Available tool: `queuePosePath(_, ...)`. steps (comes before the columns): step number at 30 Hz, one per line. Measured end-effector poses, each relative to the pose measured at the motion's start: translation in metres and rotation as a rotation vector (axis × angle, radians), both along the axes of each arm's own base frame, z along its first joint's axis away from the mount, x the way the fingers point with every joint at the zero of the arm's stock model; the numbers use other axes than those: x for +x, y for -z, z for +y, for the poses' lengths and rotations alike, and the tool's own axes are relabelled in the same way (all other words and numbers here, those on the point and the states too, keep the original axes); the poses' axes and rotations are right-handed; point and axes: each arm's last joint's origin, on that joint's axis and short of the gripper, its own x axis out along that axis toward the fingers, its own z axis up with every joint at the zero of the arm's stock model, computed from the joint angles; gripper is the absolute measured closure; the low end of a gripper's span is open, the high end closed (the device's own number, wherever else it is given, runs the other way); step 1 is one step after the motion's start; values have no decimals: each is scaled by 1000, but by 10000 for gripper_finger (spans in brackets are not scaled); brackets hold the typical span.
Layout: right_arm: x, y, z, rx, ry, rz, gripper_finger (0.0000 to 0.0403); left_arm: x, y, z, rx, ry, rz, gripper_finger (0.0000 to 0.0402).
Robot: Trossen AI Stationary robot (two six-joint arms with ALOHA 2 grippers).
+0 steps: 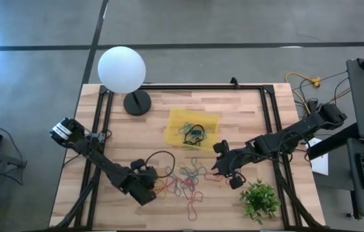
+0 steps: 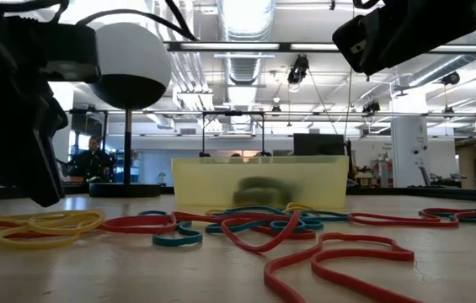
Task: Pick and place rubber bands into bin
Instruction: Put the yellow rubber band into the yellow bin
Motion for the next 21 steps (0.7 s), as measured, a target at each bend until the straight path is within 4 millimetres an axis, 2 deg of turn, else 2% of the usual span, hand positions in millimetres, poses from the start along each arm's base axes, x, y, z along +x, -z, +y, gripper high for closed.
queuePosePath(6, 0, 0, 0, 0, 0, -1, 316, -1, 5, 4, -6, -37, 6, 300)
queuePosePath(21, 1, 0, 0, 3, 0, -8, 321, -2, 11, 5, -51, -75, -23, 318)
